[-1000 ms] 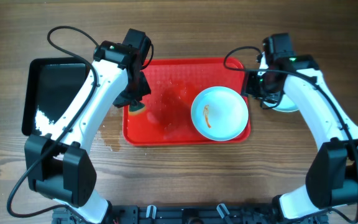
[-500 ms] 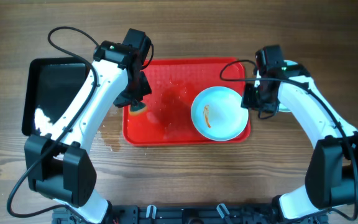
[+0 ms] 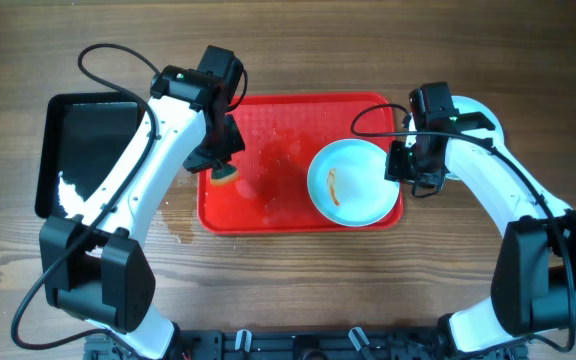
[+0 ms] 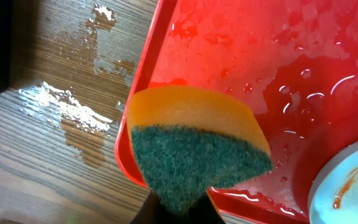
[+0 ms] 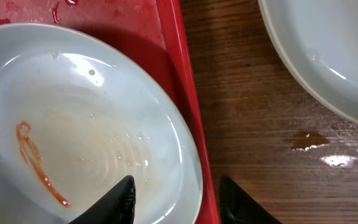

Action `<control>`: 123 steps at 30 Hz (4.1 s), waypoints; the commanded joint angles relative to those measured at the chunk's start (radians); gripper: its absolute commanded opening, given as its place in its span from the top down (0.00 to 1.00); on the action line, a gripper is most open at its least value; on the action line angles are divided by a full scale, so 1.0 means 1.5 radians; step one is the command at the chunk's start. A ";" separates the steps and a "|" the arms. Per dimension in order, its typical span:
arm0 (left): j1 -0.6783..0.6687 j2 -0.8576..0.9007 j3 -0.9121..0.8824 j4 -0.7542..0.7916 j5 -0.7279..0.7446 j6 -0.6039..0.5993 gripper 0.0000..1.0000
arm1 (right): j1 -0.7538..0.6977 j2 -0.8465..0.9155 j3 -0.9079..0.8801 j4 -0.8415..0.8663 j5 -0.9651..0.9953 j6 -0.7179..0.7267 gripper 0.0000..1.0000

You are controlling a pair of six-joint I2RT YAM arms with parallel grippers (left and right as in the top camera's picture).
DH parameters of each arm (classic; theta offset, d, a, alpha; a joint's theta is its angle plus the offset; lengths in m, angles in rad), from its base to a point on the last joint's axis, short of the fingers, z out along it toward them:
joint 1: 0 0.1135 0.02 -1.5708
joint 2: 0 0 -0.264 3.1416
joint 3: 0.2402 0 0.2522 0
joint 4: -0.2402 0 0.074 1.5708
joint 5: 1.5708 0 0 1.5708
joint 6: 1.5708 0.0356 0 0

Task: Clean dirty plates on tray and stack at the side
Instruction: 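Grip the remaining plate's rim with the right gripper and slide it left, then lower the sponge onto the moved plate with the left gripper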

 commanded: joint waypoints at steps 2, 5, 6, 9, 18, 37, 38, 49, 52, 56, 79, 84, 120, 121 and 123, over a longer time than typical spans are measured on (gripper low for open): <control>-0.003 -0.012 0.002 0.002 0.008 -0.011 0.96 | 0.001 0.004 -0.025 0.009 -0.013 -0.007 0.59; -0.003 -0.012 0.002 0.004 0.008 -0.011 0.96 | 0.001 0.004 -0.038 0.015 -0.013 -0.009 0.59; -0.003 -0.012 0.002 0.004 0.008 -0.011 0.96 | 0.001 0.004 -0.042 0.017 -0.013 -0.009 0.59; -0.003 -0.012 0.002 0.004 0.008 -0.011 0.96 | 0.001 0.004 -0.049 0.019 -0.016 -0.009 0.60; -0.003 -0.012 0.002 0.009 0.008 -0.011 0.96 | 0.001 0.004 -0.052 0.043 -0.066 -0.006 0.62; -0.003 -0.012 0.002 0.012 0.008 -0.011 0.96 | 0.008 0.004 -0.121 0.143 -0.190 0.011 0.67; -0.003 -0.012 0.002 0.012 0.008 -0.011 0.96 | 0.015 0.004 -0.121 0.149 -0.190 0.027 0.69; -0.003 -0.012 0.002 0.014 0.013 -0.011 0.96 | 0.189 0.004 -0.120 0.244 -0.184 0.148 0.69; -0.003 -0.012 0.002 0.014 0.013 -0.011 0.96 | 0.207 0.004 -0.110 0.247 -0.172 0.166 0.68; -0.003 -0.012 0.002 0.014 0.013 -0.011 0.96 | 0.173 0.004 -0.062 0.199 -0.161 0.128 0.53; -0.012 -0.011 0.002 0.029 0.018 -0.011 0.96 | 0.174 0.105 -0.023 0.235 -0.080 0.098 0.65; -0.012 -0.011 0.002 0.030 0.018 -0.011 0.96 | 0.175 0.112 -0.021 0.222 -0.019 0.091 0.96; -0.083 0.002 -0.239 0.432 0.199 0.045 0.96 | 0.175 0.112 -0.020 0.286 -0.195 0.029 0.96; -0.083 0.002 -0.239 0.431 0.199 0.045 0.96 | 0.175 0.112 -0.020 0.283 -0.195 0.032 0.96; -0.083 0.002 -0.239 0.432 0.199 0.045 0.96 | 0.175 0.112 -0.020 0.282 -0.187 0.042 0.96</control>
